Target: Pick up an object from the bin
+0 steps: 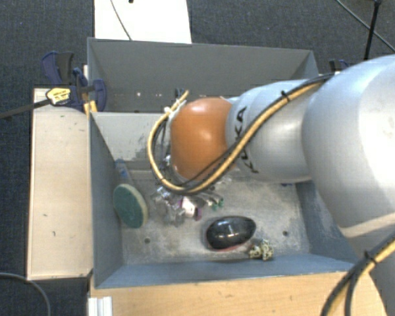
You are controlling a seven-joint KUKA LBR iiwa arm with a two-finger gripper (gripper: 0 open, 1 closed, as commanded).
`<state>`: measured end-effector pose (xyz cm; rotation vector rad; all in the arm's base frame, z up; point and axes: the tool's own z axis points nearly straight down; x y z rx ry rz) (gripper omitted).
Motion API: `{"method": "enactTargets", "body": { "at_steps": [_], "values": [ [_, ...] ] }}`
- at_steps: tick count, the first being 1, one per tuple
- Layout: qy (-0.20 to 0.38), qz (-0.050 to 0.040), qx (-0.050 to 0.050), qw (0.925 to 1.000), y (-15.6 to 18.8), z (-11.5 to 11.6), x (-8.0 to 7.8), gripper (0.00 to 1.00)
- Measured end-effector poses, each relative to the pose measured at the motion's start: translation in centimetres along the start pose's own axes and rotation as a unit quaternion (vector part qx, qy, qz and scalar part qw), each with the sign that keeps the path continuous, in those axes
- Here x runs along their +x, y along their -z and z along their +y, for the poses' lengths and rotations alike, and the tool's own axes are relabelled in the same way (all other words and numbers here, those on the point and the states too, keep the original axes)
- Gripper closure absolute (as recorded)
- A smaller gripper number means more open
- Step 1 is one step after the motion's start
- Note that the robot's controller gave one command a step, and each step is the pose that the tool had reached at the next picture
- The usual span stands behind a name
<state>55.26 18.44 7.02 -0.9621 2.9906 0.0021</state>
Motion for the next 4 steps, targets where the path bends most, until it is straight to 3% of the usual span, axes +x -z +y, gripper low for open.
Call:
{"method": "enactTargets", "body": {
  "at_steps": [1, 2, 3, 4],
  "values": [
    [-0.001, 0.0001, 0.0, 1.0, 0.0, 0.0, 0.0, 0.0],
    [0.019, 0.0005, 0.001, 0.9998, 0.4, -7.1, 4.0, 0.0],
    [0.021, 0.0012, -0.001, 0.9998, 0.3, -6.6, 3.9, 1.0],
    [0.02, 0.0002, 0.0, 0.9998, 0.4, -6.7, 3.8, 0.0]
  ]
}}
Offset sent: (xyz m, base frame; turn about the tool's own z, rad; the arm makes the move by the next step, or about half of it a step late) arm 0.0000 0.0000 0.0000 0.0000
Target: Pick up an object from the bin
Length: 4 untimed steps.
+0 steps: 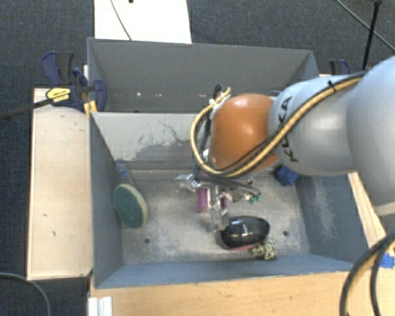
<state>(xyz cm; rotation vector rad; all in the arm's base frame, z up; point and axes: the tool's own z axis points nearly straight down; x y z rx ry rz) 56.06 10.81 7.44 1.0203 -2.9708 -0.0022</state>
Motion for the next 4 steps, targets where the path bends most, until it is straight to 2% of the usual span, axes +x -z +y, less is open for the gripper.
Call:
{"method": "enactTargets", "body": {
  "at_steps": [1, 2, 3, 4],
  "values": [
    [0.038, 0.0011, 0.0, 0.9993, 1.4, -4.4, 3.6, 0.0],
    [-0.01, -0.0046, 0.002, 0.9999, 5.9, -4.3, -0.9, 0.0],
    [0.025, 0.0014, -0.001, 0.9997, 0.7, -2.4, 5.8, 0.0],
    [-0.16, -0.0047, 0.002, 0.9871, 8.3, -4.2, 3.2, 0.0]
  ]
}}
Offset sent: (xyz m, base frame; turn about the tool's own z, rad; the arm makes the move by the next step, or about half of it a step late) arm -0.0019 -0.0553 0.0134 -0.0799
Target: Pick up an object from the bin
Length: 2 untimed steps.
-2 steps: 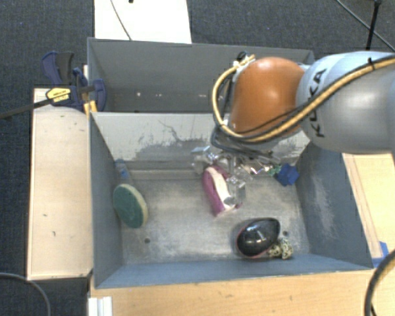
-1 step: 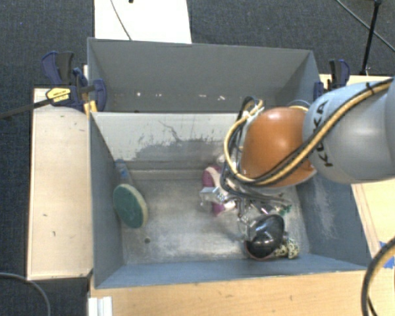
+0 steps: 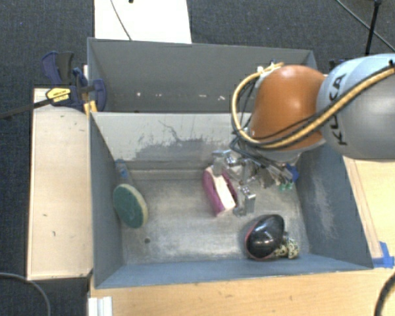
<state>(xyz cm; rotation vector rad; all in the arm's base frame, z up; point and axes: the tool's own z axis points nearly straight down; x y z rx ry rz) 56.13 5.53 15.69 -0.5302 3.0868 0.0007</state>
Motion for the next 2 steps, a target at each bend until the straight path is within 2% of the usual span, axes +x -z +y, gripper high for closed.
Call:
{"method": "enactTargets", "body": {
  "at_steps": [1, 2],
  "values": [
    [0.092, 0.0046, -0.002, 0.9957, -5.2, 4.9, -2.2, 0.0],
    [0.191, 0.005, -0.003, 0.9815, -8.8, 7.8, 0.0, 0.0]
  ]
}}
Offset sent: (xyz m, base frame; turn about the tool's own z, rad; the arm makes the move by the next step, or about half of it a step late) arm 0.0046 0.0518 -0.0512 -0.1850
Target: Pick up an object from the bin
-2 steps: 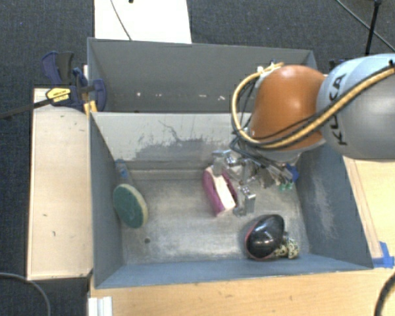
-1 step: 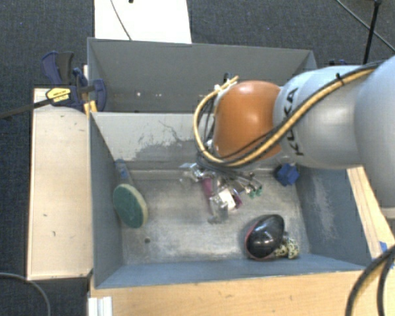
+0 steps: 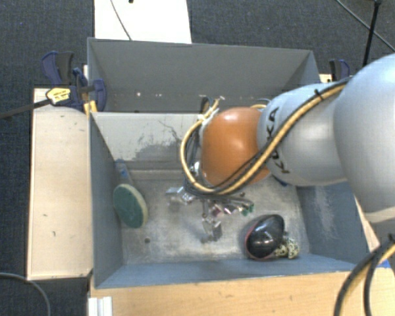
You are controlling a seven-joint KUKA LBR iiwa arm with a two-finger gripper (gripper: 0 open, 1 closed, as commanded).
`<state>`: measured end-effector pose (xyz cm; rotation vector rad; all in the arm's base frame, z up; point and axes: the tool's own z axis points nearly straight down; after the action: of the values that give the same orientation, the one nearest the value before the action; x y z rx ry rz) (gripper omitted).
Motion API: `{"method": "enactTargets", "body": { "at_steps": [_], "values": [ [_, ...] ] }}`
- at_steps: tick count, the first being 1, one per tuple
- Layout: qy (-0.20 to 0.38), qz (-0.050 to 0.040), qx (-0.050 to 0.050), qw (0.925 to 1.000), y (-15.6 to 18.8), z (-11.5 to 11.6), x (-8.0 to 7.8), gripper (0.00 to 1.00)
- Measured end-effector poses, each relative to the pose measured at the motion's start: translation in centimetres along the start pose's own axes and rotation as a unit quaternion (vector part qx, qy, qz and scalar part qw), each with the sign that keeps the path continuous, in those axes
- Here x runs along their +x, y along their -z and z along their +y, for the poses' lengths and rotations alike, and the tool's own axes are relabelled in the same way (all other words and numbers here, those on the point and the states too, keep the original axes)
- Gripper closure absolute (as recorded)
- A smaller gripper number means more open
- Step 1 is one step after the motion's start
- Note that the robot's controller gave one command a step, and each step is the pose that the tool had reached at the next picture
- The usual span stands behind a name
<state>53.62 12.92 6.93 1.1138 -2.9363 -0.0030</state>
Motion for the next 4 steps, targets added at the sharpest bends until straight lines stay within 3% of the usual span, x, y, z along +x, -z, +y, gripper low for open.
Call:
{"method": "enactTargets", "body": {
  "at_steps": [1, 2, 3, 4],
  "values": [
    [0.067, -0.0028, 0.002, 0.9977, 2.8, 4.5, -6.5, 0.0],
    [-0.004, -0.0037, 0.002, 1.0, 1.8, 11.9, -5.8, 0.0],
    [-0.007, -0.0078, 0.002, 0.9999, 0.5, 11.2, -6.2, 0.0],
    [-0.007, -0.0032, 0.002, 1.0, 0.3, 11.2, -5.8, 1.0]
  ]
}}
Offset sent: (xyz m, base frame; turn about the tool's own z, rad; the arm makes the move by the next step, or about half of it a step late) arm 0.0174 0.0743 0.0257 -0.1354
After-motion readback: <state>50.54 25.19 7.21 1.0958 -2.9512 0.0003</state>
